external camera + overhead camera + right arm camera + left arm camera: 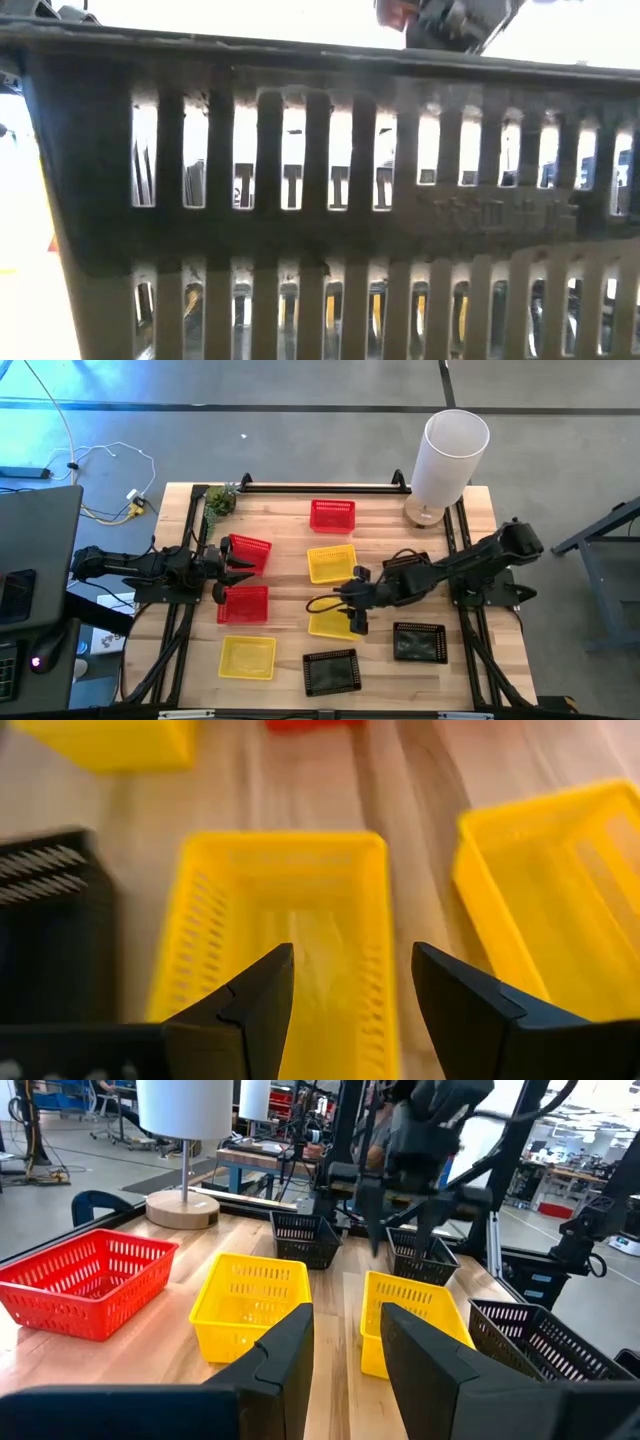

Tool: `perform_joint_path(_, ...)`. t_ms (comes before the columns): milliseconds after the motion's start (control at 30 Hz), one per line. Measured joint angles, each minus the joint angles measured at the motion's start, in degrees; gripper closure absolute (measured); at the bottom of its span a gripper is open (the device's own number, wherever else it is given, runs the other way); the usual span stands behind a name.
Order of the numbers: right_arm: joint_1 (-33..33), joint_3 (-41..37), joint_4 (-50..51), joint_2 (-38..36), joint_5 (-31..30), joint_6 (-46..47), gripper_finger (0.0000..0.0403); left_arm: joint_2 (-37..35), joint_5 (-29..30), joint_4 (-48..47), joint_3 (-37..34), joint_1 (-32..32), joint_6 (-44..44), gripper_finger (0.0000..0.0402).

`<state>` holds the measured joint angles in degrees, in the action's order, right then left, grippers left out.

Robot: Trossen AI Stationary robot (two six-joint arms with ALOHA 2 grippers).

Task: Stack baskets by color
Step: Stack the middle yellow bin on the top yellow bin

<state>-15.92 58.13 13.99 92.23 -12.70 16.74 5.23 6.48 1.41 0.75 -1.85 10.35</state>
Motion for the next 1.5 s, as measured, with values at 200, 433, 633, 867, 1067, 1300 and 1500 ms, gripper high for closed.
perform_joint_path(200,1.73,0.0,2.73,2.25,-0.57,2.73,0.021,0.0,0.02,0.0,0.01,0.02,0.0,0.0293)
perform_joint_path(433,2.67,0.0,4.63,3.82,1.02,4.27,0.021,0.02,0.07,0.02,0.0,0.02,0.0,0.0293)
perform_joint_path(633,2.81,0.0,4.77,6.06,2.25,4.28,0.021,0.0,0.13,0.0,0.0,0.01,-0.02,0.0293)
perform_joint_path(867,3.39,0.0,5.29,6.85,2.31,7.7,0.0259,0.0,0.13,0.0,0.01,0.02,-0.02,0.0293)
perform_joint_path(1067,5.04,-0.02,7.16,6.85,4.88,8.54,0.0338,0.01,0.13,0.02,0.01,0.02,-0.04,0.0293)
perform_joint_path(1300,6.35,-0.02,7.9,6.83,8.27,7.59,0.0398,0.01,0.13,0.0,0.01,0.01,-1.0,0.0293)
perform_joint_path(1500,6.31,-0.02,7.84,6.83,10.13,5.56,0.04,0.0,0.13,0.01,0.0,0.02,-0.96,0.0293)
